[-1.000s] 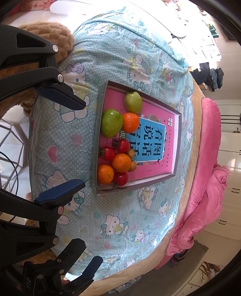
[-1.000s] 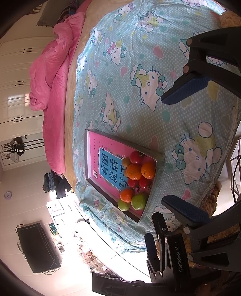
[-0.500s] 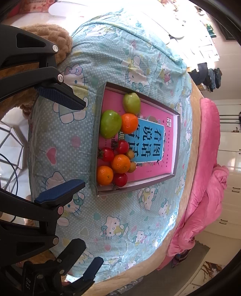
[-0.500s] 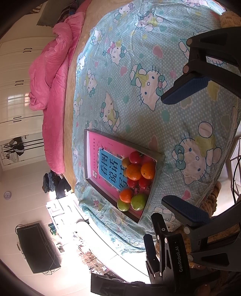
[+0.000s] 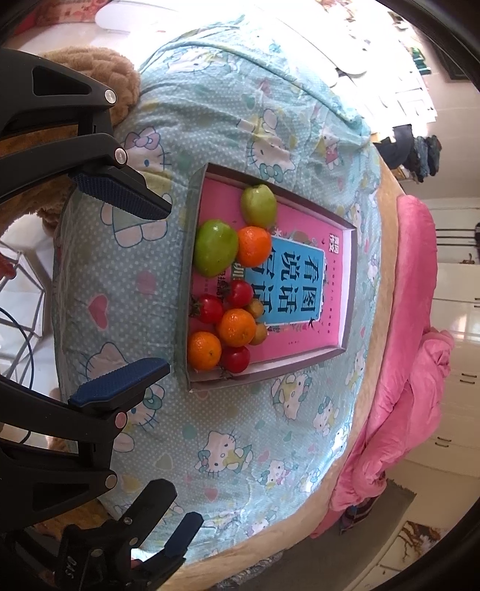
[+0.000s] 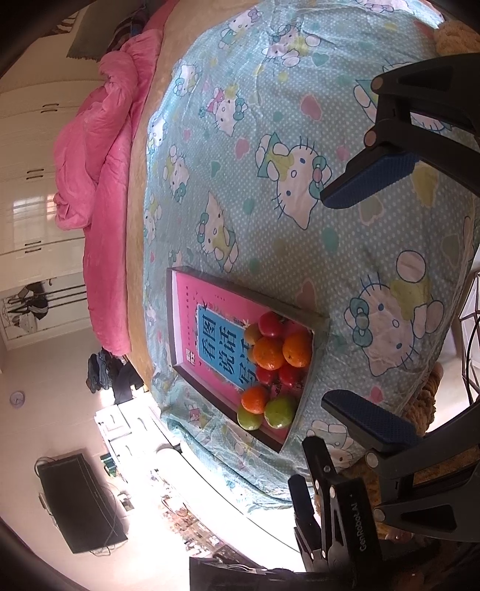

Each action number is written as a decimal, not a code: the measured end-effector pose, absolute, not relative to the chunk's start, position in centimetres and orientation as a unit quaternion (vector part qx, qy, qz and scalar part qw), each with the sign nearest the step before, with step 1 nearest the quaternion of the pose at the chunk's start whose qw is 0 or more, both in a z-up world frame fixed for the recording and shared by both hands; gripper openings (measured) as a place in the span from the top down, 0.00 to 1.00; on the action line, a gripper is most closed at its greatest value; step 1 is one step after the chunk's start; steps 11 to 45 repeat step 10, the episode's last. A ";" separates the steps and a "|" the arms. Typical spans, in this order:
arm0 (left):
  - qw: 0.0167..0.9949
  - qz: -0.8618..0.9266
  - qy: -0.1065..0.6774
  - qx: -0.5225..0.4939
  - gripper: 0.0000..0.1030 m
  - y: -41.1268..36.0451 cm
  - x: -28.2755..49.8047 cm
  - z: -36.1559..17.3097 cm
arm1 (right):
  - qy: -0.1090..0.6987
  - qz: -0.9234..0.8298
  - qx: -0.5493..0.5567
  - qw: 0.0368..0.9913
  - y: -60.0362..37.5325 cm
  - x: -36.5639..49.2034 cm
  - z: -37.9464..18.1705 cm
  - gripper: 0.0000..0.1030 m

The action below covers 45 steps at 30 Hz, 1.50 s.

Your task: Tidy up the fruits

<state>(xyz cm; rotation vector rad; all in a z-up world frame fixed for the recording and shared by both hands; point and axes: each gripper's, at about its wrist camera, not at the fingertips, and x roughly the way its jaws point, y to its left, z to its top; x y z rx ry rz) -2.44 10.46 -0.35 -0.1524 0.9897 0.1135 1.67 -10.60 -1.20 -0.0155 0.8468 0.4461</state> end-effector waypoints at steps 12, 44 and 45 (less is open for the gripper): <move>0.891 0.132 0.423 -0.097 0.24 17.2 -0.3 1.0 | 0.415 0.130 0.048 0.899 -16.8 6.3 -2.1 0.04; 0.891 0.132 0.423 -0.097 0.24 17.2 -0.3 1.0 | 0.415 0.130 0.048 0.899 -16.8 6.3 -2.1 0.04; 0.891 0.132 0.423 -0.097 0.24 17.2 -0.3 1.0 | 0.415 0.130 0.048 0.899 -16.8 6.3 -2.1 0.04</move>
